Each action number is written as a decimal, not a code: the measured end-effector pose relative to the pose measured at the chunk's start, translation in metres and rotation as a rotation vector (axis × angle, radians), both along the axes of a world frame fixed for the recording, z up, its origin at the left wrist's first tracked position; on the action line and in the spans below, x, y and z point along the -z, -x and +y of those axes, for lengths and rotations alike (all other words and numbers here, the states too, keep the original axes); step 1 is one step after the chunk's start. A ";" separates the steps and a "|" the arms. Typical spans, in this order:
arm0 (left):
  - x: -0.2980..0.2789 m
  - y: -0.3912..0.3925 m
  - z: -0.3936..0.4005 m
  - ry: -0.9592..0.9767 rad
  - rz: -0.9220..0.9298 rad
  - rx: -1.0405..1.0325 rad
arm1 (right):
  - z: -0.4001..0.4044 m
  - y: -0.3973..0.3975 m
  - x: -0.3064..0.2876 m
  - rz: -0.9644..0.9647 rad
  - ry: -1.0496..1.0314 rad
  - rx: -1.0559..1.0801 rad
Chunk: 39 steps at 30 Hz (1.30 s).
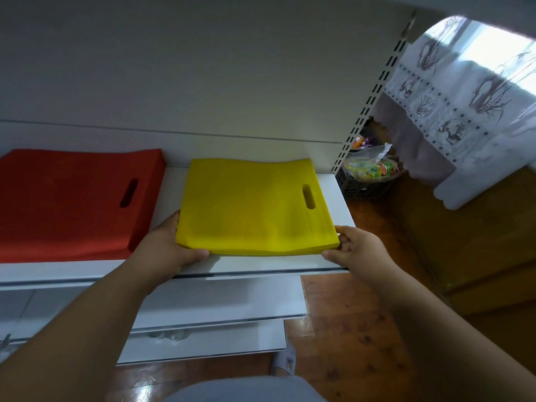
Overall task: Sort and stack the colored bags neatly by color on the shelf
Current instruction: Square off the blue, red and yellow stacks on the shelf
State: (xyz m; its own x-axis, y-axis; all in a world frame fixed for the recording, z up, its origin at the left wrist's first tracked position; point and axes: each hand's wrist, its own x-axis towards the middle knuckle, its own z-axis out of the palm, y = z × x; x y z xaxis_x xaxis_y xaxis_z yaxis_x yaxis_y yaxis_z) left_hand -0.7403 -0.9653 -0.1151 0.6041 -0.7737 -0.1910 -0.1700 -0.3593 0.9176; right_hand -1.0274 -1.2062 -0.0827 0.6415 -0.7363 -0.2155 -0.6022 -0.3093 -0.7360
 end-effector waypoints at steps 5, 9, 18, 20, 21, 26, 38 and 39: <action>-0.007 0.005 -0.004 -0.034 -0.062 0.022 | 0.004 -0.003 0.004 0.126 0.153 -0.003; -0.007 0.005 -0.004 -0.062 -0.118 0.025 | 0.008 -0.003 0.008 0.134 0.235 0.041; -0.008 0.000 -0.001 -0.209 -0.353 0.050 | 0.009 -0.005 0.009 0.262 0.256 0.078; -0.011 -0.003 0.000 -0.266 -0.397 0.068 | 0.011 -0.004 0.010 0.248 0.257 0.110; -0.012 -0.003 -0.001 -0.275 -0.399 0.082 | 0.012 -0.004 0.010 0.232 0.252 0.125; -0.017 -0.002 -0.004 -0.313 -0.421 0.117 | 0.008 -0.002 -0.001 0.271 0.215 0.022; -0.002 -0.003 -0.023 0.198 0.218 -0.392 | -0.008 -0.058 0.001 -0.481 -0.686 0.441; 0.002 -0.006 -0.025 0.186 0.206 -0.391 | -0.010 -0.062 0.003 -0.436 -0.719 0.450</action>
